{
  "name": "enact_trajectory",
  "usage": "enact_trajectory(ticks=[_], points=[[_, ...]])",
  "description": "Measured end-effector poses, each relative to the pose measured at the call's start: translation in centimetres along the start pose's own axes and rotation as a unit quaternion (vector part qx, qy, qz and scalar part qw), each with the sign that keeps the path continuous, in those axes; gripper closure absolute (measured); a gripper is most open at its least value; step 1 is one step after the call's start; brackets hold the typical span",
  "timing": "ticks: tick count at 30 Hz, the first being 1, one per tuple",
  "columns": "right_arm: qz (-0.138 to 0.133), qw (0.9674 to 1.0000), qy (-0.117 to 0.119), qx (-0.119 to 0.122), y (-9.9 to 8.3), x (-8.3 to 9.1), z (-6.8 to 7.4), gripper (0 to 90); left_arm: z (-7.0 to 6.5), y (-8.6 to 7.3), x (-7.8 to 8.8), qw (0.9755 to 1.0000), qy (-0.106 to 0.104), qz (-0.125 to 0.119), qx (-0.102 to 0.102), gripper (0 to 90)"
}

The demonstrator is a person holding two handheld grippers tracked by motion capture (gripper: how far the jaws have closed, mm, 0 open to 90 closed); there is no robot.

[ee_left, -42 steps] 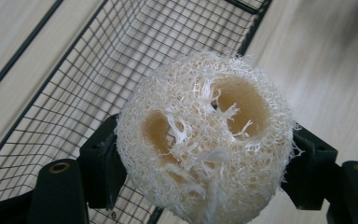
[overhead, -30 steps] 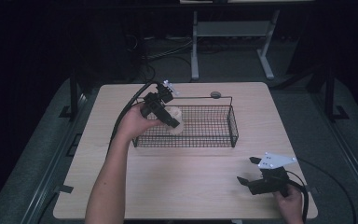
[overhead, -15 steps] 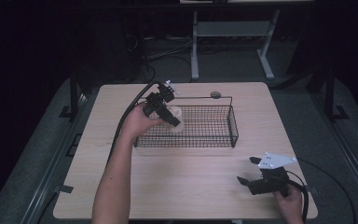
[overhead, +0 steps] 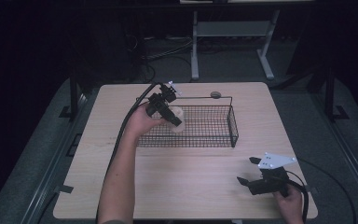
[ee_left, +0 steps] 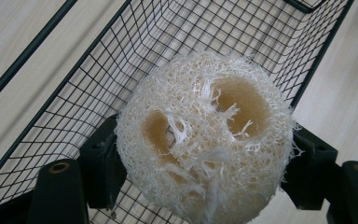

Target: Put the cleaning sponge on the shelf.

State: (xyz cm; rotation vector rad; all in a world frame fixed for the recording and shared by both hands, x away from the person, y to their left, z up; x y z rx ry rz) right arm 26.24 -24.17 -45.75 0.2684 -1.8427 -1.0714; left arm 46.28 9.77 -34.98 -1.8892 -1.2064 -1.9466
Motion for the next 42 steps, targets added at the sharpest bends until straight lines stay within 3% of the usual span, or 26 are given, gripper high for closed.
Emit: enact_trajectory(ticks=[19, 28, 37, 42], points=[[0.002, 1.0000, 0.003, 0.001, -0.1, 0.0, 0.0, 13.6, 0.2, 0.3, -2.4, 0.9999, 0.003, 0.011, 0.001, 26.4], [0.001, 1.0000, 0.003, 0.001, 0.0, 0.0, 0.0, 13.6, 0.7, 0.1, -3.4, 0.9996, 0.000, 0.014, 0.023, 26.3], [-0.002, 1.0000, 0.002, 0.001, 0.0, 0.1, 0.0, 13.6, 0.8, 0.2, -4.2, 0.9994, 0.000, 0.026, 0.023, 26.3], [-0.002, 1.0000, 0.002, 0.001, 0.0, 0.1, 0.0, 13.6, 1.0, 0.0, -4.7, 0.9991, -0.004, 0.024, 0.036, 26.3]])
Point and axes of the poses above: each handheld gripper's, and its own axes: x roughly backward along the jaws, y roughly out of its top, z roughly to its left, the point moved 1 cm from there along -x, roughly forward along the jaws, and after that the axes turned 10 degrees about x, right-handed, at the moved point
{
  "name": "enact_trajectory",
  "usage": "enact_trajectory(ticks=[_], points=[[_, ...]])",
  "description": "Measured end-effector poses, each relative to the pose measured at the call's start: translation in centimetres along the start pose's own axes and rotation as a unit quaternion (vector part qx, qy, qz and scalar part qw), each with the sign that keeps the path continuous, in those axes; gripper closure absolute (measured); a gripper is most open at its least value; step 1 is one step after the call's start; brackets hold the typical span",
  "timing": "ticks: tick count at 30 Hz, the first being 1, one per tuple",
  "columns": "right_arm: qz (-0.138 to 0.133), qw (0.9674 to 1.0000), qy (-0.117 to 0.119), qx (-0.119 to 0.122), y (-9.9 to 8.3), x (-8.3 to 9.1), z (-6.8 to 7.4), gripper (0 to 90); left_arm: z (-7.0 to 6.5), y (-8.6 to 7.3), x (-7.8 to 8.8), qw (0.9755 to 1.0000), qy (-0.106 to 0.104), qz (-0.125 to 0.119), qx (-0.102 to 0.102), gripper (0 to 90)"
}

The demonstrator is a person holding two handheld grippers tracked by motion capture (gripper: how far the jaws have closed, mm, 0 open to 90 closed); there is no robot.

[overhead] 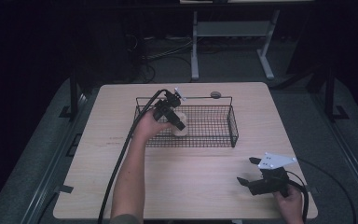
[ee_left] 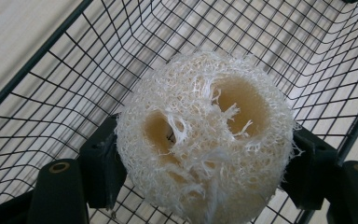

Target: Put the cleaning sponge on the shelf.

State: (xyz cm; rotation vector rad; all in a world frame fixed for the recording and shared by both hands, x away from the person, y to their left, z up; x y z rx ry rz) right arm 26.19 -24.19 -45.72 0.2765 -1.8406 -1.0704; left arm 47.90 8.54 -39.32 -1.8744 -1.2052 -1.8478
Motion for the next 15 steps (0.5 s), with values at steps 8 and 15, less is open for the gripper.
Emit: enact_trajectory(ticks=[8, 15], points=[[-0.001, 1.0000, 0.001, 0.001, 0.0, 0.0, 0.0, 13.6, 0.4, -0.4, -0.6, 0.9999, 0.011, 0.009, 0.004, 26.3], [-0.001, 1.0000, 0.000, 0.001, 0.0, 0.0, 0.0, 13.6, 0.4, -0.3, -1.1, 0.9997, 0.021, 0.014, 0.007, 26.3]])
Point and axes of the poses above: each handheld gripper's, and its own axes: x roughly backward along the jaws, y roughly out of its top, z roughly to its left, the point moved 1 cm from there along -x, roughly forward along the jaws, and after that the axes turned 10 degrees about x, right-handed, at the moved point
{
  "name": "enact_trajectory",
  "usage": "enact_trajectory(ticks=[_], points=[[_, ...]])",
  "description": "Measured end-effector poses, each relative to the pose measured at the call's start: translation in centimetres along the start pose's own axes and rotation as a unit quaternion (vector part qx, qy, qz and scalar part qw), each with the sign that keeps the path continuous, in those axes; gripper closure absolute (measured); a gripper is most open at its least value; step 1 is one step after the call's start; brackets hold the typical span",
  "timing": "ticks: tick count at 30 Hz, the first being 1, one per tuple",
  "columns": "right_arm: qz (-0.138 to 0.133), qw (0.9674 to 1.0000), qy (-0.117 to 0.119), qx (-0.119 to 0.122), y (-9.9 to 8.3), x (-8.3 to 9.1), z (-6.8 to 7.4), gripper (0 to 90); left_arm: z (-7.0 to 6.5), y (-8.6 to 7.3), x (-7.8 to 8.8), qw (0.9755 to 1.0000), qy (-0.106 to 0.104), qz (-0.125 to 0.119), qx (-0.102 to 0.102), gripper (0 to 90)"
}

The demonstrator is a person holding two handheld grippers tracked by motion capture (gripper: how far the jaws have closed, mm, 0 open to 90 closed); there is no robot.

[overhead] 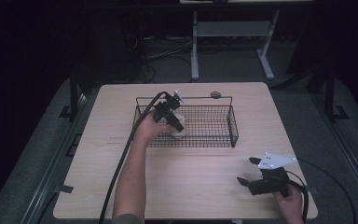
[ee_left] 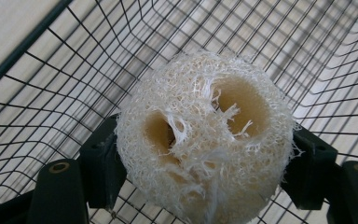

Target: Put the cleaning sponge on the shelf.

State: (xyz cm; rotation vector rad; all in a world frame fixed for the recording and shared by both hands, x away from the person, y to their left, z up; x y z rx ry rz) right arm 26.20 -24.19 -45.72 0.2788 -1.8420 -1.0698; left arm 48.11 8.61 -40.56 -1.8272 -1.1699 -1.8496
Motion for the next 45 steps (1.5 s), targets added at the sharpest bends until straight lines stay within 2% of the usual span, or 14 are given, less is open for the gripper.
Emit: enact_trajectory(ticks=[14, 22, 41, 45], points=[[0.000, 1.0000, 0.001, -0.002, -0.02, 0.02, -0.02, 13.6, 0.29, -0.10, -0.61, 0.9999, -0.001, 0.015, 0.003, 26.2], [-0.001, 1.0000, 0.001, -0.002, -0.01, 0.01, -0.01, 13.6, 0.42, -0.17, -0.54, 0.9999, 0.004, 0.015, 0.004, 25.5], [-0.001, 1.0000, 0.001, 0.000, 0.01, 0.04, -0.01, 13.6, 0.45, -0.31, -0.06, 0.9999, -0.001, 0.005, 0.012, 21.6], [0.000, 1.0000, 0.001, 0.000, 0.01, 0.02, -0.01, 13.6, 0.41, -0.34, -0.04, 0.9999, 0.001, 0.010, 0.012, 22.1]])
Point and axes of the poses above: each handheld gripper's, and its own axes: x roughly backward along the jaws, y roughly out of its top, z roughly to its left, the point moved 1 cm from there along -x, roughly forward along the jaws, and after that the axes turned 10 degrees about x, right-handed, at the moved point
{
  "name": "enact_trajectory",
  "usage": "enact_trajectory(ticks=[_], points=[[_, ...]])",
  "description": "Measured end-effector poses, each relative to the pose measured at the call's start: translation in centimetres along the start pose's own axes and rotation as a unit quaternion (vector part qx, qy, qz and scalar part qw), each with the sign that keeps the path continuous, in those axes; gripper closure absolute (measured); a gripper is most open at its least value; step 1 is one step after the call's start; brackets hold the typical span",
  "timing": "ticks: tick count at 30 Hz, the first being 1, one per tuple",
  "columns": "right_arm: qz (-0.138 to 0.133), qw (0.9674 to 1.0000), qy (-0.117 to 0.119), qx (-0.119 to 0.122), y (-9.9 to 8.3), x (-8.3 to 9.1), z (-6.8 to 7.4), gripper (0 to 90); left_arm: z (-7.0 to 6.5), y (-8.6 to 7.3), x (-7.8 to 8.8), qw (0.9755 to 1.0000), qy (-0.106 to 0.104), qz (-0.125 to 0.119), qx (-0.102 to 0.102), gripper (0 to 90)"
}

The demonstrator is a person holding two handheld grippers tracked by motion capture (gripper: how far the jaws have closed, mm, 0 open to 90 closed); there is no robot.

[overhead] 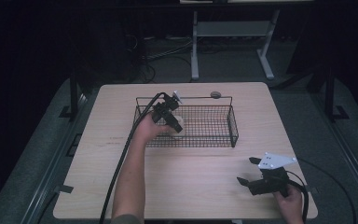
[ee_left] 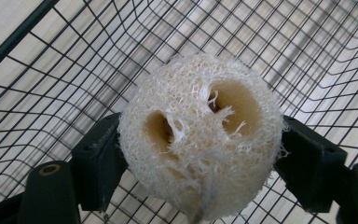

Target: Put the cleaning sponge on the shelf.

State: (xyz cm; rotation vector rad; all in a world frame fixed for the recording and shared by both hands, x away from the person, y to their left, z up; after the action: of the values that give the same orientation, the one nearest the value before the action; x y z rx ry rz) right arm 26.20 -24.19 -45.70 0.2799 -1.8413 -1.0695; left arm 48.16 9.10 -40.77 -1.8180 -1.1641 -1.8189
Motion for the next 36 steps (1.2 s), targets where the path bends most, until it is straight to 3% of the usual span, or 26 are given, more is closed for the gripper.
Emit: enact_trajectory(ticks=[28, 36], points=[[0.002, 1.0000, 0.001, -0.002, 0.0, 0.2, 0.2, 13.6, -0.1, -0.2, 0.9, 0.9999, -0.006, -0.011, -0.003, 18.7], [0.001, 1.0000, -0.001, -0.005, -0.1, 0.4, 0.0, 13.6, -0.6, -0.5, 2.2, 0.9996, -0.002, -0.025, -0.014, 18.5]])
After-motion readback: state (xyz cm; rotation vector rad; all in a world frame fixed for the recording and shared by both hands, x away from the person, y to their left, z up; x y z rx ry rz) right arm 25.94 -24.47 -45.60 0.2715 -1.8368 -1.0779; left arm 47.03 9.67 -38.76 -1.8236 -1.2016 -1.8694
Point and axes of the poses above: each handheld gripper's, and its own axes: x roughly backward along the jaws, y roughly out of its top, z roughly to its left, the point moved 1 cm from there along -x, roughly forward along the jaws, and after that the axes turned 10 degrees about x, right-handed, at the moved point
